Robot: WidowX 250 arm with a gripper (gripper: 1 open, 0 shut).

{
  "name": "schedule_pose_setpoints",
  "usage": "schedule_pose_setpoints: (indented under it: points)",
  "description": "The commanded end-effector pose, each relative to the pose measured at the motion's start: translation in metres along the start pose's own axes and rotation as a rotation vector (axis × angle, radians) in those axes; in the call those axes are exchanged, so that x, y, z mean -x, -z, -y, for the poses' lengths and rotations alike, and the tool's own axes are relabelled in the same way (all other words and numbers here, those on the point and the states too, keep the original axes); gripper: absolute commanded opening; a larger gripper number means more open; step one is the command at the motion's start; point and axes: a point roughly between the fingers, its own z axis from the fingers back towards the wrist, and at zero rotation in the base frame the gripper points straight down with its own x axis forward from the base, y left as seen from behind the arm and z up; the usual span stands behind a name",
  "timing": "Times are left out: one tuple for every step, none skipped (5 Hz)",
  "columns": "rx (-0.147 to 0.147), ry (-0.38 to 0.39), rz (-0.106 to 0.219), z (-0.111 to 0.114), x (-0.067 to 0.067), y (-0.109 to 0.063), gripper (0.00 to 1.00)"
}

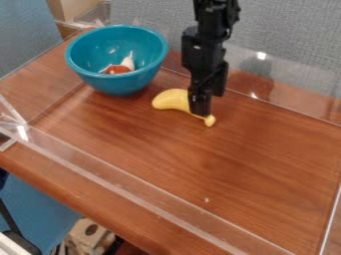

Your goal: Put the yellow object in the blue bowl

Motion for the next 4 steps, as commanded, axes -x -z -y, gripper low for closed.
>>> schedule_pose_setpoints:
  points:
    - [0.053,0.003,-0.002,0.011,0.006,-0.012,1.0]
    - [0.045,-0.028,-0.011,0.008,0.002,-0.024,0.0]
    - [0.034,-0.088,-0.028,-0.001,0.007,-0.034,0.0]
    - [0.025,-0.152,-0.046,-0.008,0.012,-0.047,0.0]
